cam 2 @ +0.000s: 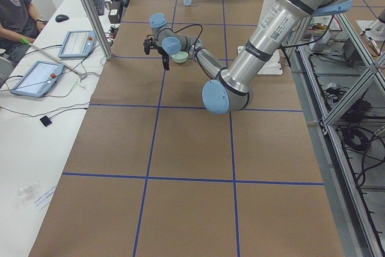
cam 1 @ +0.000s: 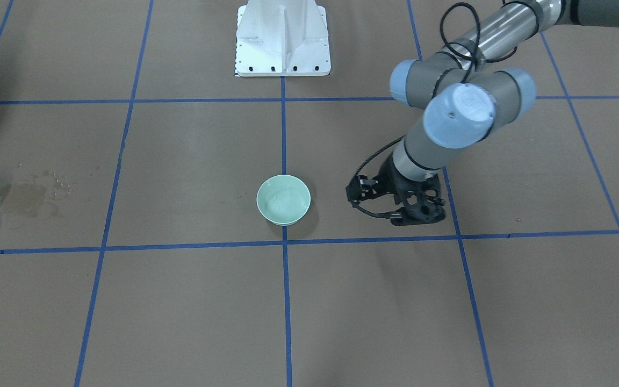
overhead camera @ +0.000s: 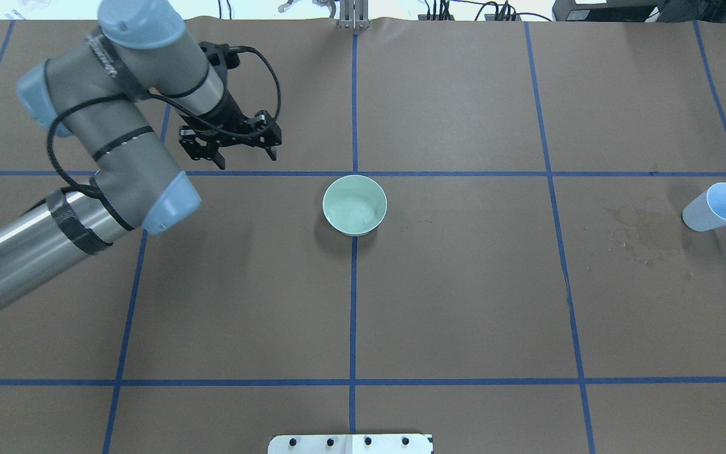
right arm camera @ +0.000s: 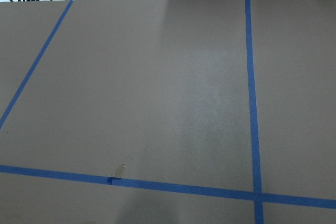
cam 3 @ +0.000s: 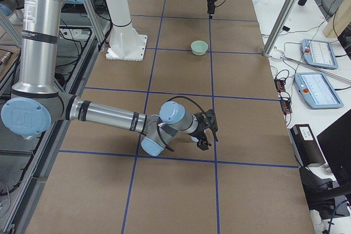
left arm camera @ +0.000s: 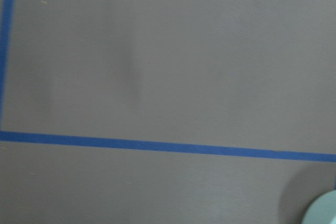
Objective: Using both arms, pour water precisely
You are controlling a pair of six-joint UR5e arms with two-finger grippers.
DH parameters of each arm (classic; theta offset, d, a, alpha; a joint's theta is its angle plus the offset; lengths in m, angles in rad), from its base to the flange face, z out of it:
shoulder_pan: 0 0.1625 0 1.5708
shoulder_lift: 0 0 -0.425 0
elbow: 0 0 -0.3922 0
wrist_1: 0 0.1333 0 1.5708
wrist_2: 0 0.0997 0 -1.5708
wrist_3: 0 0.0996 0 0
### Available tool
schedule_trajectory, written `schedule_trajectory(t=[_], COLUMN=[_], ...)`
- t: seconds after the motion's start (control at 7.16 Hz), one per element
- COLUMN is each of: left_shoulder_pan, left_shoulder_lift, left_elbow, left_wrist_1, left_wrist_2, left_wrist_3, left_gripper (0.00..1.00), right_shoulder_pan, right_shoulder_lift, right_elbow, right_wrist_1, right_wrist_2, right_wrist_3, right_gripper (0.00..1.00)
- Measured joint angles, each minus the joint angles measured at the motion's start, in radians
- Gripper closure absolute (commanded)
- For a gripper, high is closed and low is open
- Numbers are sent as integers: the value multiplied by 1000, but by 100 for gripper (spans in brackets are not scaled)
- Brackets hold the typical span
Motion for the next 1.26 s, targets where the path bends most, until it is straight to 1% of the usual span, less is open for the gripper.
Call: schedule_trajectory(t=[0.14,0.28,0.42,0.56,0.7,0.84,1.26], left_shoulder_pan=[68,120,152,170,177,179,163], left_shoulder_lift=[-37,-59,-74,-89,-101,-107,-113], left_elbow=[15,40,75,117,149,164,168], left_wrist_1=[1,-8,-33,-68,-90,-100,-106], left_wrist_2=[66,106,125,133,136,137,135], left_wrist_3=[-28,-48,-59,-65,-69,-71,-64], left_gripper=[0,0,2,22,80,100,100], right_shoulder_pan=[49,76,92,109,120,126,130], right_shoulder_lift=[30,51,74,102,118,126,130], right_elbow=[1,2,4,9,14,17,22], right_wrist_1=[-150,-295,-436,-559,-623,-648,-660], right_wrist_2=[63,98,110,113,112,111,111], right_wrist_3=[-146,-294,-429,-531,-584,-605,-616], right_gripper=[0,0,0,0,0,0,0])
